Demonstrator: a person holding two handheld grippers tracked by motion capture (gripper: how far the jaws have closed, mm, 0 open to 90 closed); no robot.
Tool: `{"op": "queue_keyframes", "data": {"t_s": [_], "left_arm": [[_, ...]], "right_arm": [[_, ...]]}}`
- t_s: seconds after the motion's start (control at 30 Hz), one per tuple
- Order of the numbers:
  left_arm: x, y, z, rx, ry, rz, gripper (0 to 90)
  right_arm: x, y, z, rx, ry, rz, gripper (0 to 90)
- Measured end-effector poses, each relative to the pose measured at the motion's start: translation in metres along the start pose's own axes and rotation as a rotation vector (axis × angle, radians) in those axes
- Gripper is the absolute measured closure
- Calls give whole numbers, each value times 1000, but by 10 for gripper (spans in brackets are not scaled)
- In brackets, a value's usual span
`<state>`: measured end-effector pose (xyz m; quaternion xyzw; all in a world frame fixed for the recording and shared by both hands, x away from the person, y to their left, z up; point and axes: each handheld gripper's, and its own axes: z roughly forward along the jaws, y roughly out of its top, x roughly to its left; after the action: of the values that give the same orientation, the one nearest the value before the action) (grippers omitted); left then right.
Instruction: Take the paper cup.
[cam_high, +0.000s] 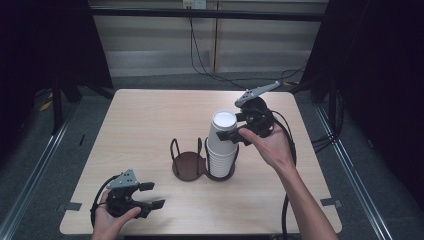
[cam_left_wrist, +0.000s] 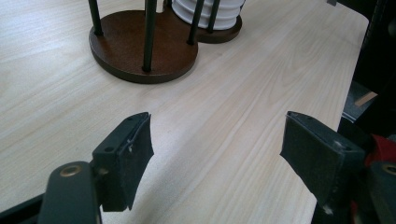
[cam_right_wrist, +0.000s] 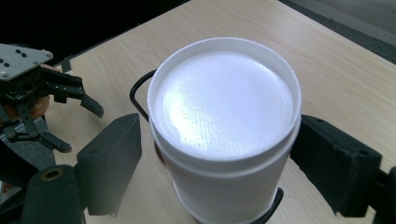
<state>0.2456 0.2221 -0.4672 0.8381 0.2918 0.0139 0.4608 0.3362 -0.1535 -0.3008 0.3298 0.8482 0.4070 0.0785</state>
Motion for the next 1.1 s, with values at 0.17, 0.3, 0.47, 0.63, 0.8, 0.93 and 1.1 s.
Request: {"op": "queue_keyframes", "data": {"t_s": [0.17,0.3,0.47,0.63,0.8,0.93,1.1], "left_arm": [[0,0,0,2,-2,0,244],[0,0,0,4,-3,0,244],[0,0,0,4,-4,0,243],[1,0,1,4,-5,-4,243],[0,0,1,12,-5,-4,243],[1,0,1,15,3,-4,244],[1,0,1,14,4,-6,244]], "right_arm": [[-2,5,7,20,-5,-7,169],[-2,8,15,41,-8,-17,166],[-2,10,19,53,-5,-26,167],[-4,9,20,61,-9,-30,201],[-4,9,20,63,-5,-32,207],[-2,10,20,70,-11,-47,212],[-2,10,20,68,-16,-53,215]]}}
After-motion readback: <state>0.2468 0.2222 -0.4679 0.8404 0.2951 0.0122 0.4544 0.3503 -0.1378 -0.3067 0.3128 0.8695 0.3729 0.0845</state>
